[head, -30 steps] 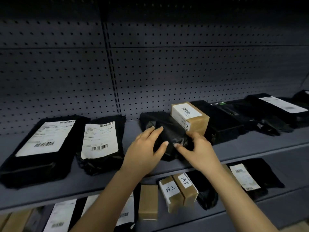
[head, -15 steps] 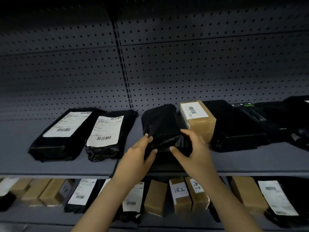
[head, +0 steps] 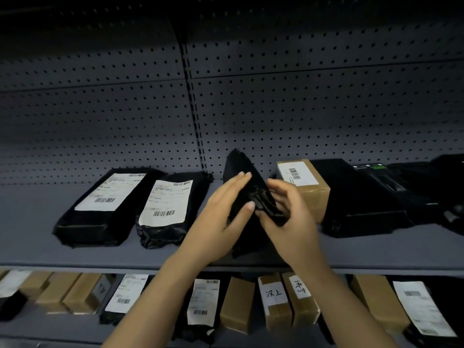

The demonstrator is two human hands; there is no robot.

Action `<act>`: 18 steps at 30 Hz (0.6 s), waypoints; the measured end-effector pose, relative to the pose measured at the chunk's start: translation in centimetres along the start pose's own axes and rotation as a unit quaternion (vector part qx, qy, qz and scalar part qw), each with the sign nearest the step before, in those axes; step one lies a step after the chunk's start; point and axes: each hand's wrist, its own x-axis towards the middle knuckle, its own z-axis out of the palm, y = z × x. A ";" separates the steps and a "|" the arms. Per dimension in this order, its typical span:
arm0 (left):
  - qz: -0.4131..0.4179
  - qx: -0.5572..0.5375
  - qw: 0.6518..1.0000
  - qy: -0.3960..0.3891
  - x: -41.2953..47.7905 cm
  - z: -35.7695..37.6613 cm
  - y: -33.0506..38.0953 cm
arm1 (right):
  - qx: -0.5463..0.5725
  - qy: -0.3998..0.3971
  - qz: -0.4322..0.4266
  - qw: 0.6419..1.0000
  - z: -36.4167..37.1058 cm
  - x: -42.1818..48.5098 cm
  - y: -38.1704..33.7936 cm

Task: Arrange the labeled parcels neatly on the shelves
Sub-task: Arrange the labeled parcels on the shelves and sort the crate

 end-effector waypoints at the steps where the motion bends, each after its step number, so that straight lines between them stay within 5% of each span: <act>1: -0.001 0.008 1.000 -0.003 0.1 -0.3 -0.1 | 0.032 -0.020 0.019 0.999 0.3 0.1 -0.3; 6: -0.023 0.029 0.999 0.028 -0.4 -2.6 -1.9 | 0.132 -0.093 0.078 0.984 1.2 0.1 -0.4; 12: -0.110 0.012 0.993 0.041 -1.9 -5.7 -3.9 | -0.064 -0.125 0.186 0.972 2.9 0.1 0.6; 18: -0.147 -0.036 0.988 -0.017 -3.0 -6.4 -6.5 | -0.061 -0.143 0.216 0.964 4.8 -0.2 0.2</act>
